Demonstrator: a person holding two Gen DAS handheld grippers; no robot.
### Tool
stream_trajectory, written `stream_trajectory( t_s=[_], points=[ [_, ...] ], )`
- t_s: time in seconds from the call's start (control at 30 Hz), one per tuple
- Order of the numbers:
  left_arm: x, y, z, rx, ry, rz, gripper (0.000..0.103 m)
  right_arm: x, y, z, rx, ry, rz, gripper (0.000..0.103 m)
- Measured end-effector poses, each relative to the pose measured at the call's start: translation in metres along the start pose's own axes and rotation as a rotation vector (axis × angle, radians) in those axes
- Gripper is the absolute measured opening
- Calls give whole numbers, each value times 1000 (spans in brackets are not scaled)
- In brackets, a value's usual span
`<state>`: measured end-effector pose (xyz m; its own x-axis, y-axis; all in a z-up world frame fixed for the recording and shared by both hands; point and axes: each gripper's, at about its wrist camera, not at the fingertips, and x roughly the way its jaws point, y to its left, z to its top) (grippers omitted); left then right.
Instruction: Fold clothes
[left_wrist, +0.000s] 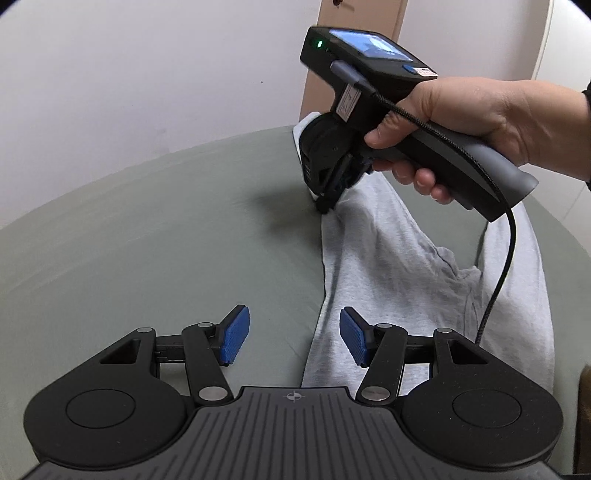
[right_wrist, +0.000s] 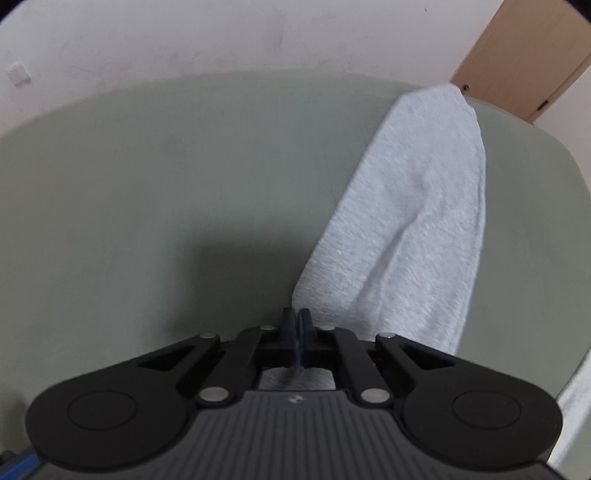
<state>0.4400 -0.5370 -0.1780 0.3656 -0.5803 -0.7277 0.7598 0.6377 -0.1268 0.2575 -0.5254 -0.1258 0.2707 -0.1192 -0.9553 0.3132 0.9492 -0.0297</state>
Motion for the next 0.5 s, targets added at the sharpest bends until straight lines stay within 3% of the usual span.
stream_trajectory(
  t_s=[0.1, 0.17, 0.23, 0.27, 0.4, 0.5],
  points=[
    [2, 1, 0, -12, -7, -1, 53, -12, -4, 8, 71, -88, 70, 1],
    [1, 1, 0, -13, -6, 1, 53, -8, -4, 8, 96, -98, 100, 2],
    [5, 0, 1, -12, -3, 3, 53, 1, -4, 6, 118, -80, 130, 11],
    [7, 0, 1, -12, -1, 3, 53, 8, -4, 4, 136, -58, 144, 22],
    [9, 3, 4, -16, 10, 10, 53, -3, -3, -2, 87, -82, 151, 27],
    [12, 6, 5, -18, 18, 13, 53, -33, -13, -13, 79, -134, 168, 43]
  ],
)
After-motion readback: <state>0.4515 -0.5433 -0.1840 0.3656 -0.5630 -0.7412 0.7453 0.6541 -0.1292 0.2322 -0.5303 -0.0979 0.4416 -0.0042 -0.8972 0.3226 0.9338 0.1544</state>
